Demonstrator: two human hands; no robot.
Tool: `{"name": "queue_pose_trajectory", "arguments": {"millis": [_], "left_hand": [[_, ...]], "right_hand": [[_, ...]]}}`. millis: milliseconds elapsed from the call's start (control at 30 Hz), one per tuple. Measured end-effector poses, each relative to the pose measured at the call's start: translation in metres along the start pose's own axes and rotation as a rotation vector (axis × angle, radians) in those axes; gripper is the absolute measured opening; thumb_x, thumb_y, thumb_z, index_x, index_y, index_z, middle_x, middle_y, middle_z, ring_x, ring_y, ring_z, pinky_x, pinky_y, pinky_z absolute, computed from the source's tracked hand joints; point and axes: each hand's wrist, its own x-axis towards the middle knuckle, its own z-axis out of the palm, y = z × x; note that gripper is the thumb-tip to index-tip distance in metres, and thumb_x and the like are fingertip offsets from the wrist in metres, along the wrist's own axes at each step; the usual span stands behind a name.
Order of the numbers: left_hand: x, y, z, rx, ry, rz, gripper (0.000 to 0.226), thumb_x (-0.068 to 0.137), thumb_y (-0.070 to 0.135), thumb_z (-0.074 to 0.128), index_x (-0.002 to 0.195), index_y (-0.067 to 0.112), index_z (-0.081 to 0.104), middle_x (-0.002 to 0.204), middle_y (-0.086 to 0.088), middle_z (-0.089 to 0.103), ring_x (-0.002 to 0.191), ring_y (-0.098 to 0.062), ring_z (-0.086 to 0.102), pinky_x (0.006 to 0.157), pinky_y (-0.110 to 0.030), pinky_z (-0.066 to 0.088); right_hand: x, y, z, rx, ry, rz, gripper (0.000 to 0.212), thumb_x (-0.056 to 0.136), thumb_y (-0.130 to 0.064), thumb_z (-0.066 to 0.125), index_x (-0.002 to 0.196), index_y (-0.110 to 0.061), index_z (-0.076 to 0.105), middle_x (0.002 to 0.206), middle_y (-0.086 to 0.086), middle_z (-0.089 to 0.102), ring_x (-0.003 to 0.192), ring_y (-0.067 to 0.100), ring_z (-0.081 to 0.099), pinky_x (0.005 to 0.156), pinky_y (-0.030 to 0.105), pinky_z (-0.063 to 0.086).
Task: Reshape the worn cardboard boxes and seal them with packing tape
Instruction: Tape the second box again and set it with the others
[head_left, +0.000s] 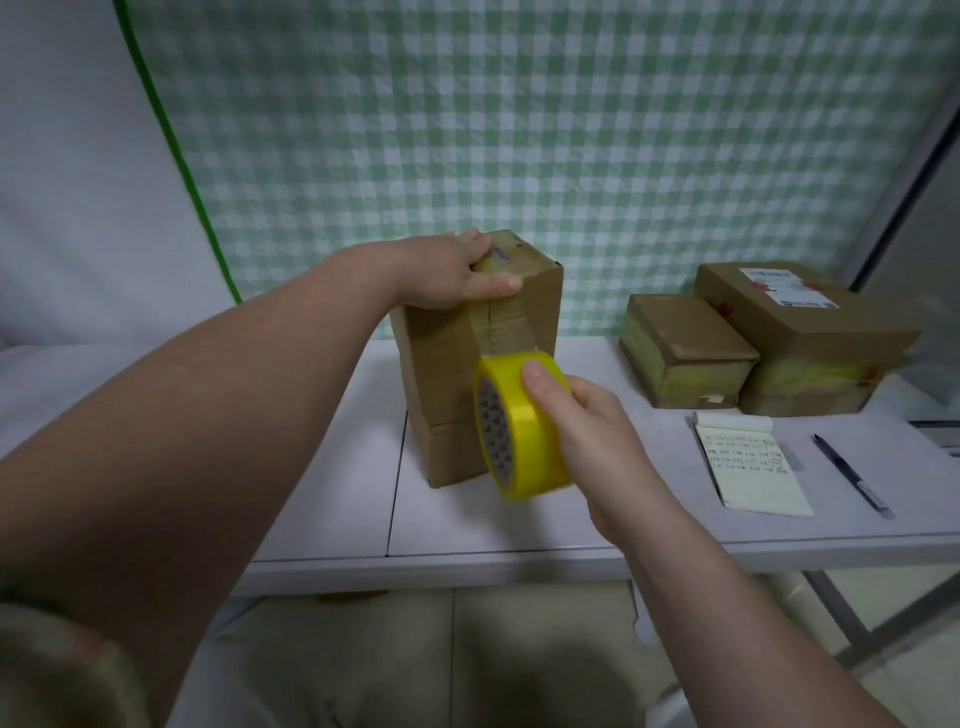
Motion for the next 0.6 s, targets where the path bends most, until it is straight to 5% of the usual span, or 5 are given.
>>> {"name": "queue_pose_trajectory", "arguments": {"millis": [133,333,467,600], "left_hand": [[-0.002,0.0,-0.001,-0.026,0.011,-0.002,0.08,0.089,0.065,0.035,0.153,0.024,0.009,0.161,0.0,0.006,0.145,-0.023,0.016,0.113,-0.037,0.019],[0.0,0.0,0.003,-0.002,0.033,-0.016,0.083,0.087,0.066,0.041,0.152,0.025,0.01,0.16,0.001,0.01,0.143,-0.024,0.022,0.111,-0.039,0.024],[-0.002,0.007,0.008,0.086,0.136,0.004,0.069,0.088,0.06,0.047,0.141,0.017,0.033,0.132,-0.006,0.05,0.102,-0.022,0.05,0.085,-0.036,0.042],[-0.011,0.013,0.016,0.243,0.289,0.019,0.058,0.087,0.056,0.055,0.126,0.015,0.043,0.117,-0.006,0.057,0.09,-0.02,0.051,0.072,-0.036,0.043]], "right_hand": [[-0.002,0.017,-0.001,0.012,0.028,0.143,0.066,0.087,-0.057,0.055,0.087,0.009,0.056,0.075,0.011,0.052,0.068,0.02,0.052,0.068,0.031,0.043],[0.012,0.025,0.012,-0.104,0.101,0.137,0.048,0.084,-0.061,0.057,0.07,-0.015,0.052,0.066,0.007,0.051,0.064,0.022,0.052,0.069,0.038,0.047],[0.018,0.025,0.02,-0.089,0.113,0.18,0.049,0.077,-0.065,0.057,0.077,-0.016,0.059,0.075,0.006,0.059,0.075,0.026,0.06,0.084,0.047,0.052],[0.022,0.025,0.022,-0.089,0.122,0.183,0.046,0.082,-0.061,0.058,0.077,-0.016,0.056,0.075,0.006,0.056,0.074,0.025,0.057,0.077,0.041,0.05]]}}
